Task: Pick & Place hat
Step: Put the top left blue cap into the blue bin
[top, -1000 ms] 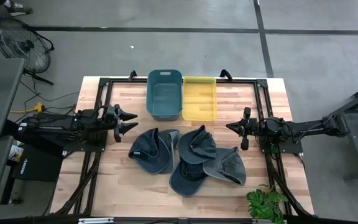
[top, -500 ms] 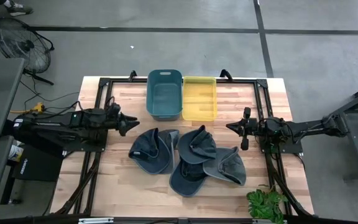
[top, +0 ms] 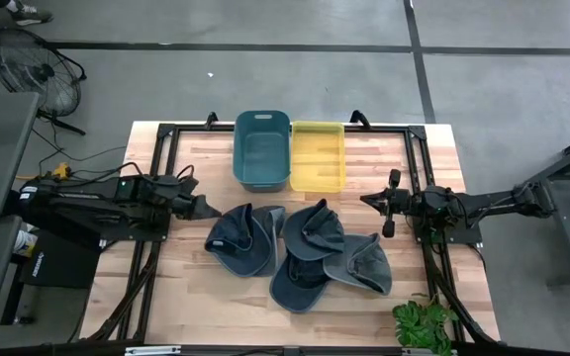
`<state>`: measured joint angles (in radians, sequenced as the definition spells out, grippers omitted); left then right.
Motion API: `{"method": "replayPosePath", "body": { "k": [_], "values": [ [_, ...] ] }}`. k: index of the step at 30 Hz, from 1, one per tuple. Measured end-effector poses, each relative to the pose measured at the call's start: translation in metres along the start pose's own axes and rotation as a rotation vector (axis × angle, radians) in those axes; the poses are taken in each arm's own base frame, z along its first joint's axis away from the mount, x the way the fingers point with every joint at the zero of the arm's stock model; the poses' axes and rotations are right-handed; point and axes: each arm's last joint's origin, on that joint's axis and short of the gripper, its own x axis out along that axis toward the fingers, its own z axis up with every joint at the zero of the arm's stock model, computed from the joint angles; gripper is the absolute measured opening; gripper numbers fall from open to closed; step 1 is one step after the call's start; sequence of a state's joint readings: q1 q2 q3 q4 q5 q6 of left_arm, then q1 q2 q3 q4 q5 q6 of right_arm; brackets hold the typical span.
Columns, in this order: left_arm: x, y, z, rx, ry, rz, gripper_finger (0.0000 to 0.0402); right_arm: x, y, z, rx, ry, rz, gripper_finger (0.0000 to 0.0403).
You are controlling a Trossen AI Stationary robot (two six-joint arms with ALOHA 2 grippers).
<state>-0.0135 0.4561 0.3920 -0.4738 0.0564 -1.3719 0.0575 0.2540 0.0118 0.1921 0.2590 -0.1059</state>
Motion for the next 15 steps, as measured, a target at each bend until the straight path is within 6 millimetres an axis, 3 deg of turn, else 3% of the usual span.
{"method": "replayPosePath", "body": {
  "k": [7,15],
  "values": [
    [0.0,0.003,-0.005,0.198,0.16,-0.006,0.0208,0.0,0.0,0.0,0.0,0.0,0.0,0.0012],
    [0.001,0.005,-0.012,0.309,0.402,-0.015,0.0205,0.0,0.0,0.0,0.0,0.0,0.0,0.0012]
  ]
}}
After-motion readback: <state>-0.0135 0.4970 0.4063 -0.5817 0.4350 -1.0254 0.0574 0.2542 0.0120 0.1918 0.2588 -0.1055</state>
